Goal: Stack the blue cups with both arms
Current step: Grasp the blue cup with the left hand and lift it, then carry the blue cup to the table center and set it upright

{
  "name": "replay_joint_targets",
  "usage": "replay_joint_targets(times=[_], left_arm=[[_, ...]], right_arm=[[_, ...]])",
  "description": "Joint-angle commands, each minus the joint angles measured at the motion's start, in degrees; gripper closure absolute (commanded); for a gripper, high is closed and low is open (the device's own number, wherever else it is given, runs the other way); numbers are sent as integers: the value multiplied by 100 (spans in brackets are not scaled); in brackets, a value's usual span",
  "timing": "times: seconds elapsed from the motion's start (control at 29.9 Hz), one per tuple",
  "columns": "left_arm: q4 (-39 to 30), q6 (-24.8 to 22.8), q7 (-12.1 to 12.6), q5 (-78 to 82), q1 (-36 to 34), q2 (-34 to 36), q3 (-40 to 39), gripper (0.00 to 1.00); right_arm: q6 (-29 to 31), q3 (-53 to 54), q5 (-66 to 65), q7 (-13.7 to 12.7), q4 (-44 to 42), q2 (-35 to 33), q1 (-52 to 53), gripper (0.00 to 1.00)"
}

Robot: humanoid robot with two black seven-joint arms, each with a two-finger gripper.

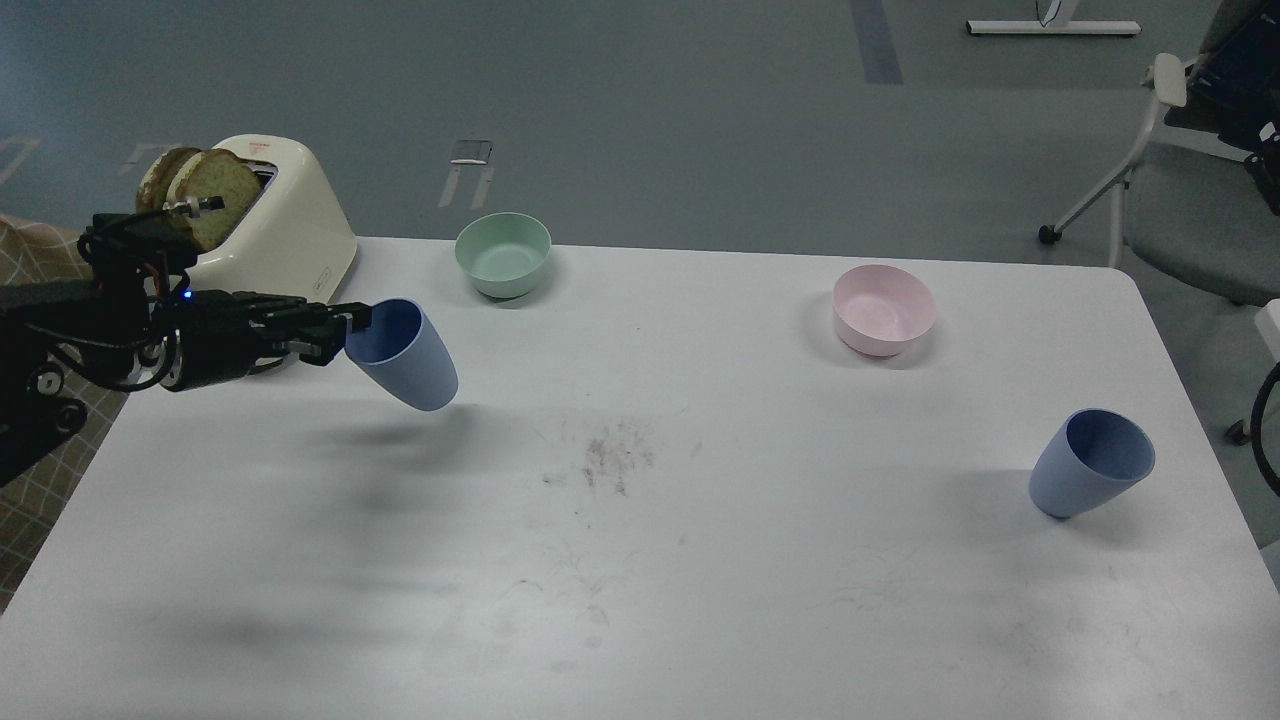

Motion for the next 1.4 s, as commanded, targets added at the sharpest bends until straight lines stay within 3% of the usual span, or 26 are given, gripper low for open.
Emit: replay_joint_targets(times=[0.0,0.1,0.23,0.43,0.77,0.97,1.27,1.37], left_arm=[[-237,-386,27,366,-639,-81,0,100],[-185,-728,35,752,-1131,-886,113,100],[-150,-799,53,1096,-1641,-1548,701,100],[174,-799,334,1123,-2152,-2611,1590,100],[694,-799,457,1509,-2196,-3297,2074,100],[799,-799,615,1606,-2126,-3342,2065,100],[923,-799,633,1598,-2073,-3386,2048,100],[914,-799,651,1580,-2073,-3386,2021,93]], right_arm=[[0,22,0,-1,5,0,-11,0],[0,48,0,-1,14,0,-90,0],[0,206,0,-1,14,0,-222,0],[0,470,0,-1,5,-149,-590,0],[0,734,0,-1,32,-149,-1075,0],[0,734,9,-1,58,-105,-1075,0],[0,734,0,-1,155,-88,-1083,0],[0,734,0,-1,155,-88,-1083,0]])
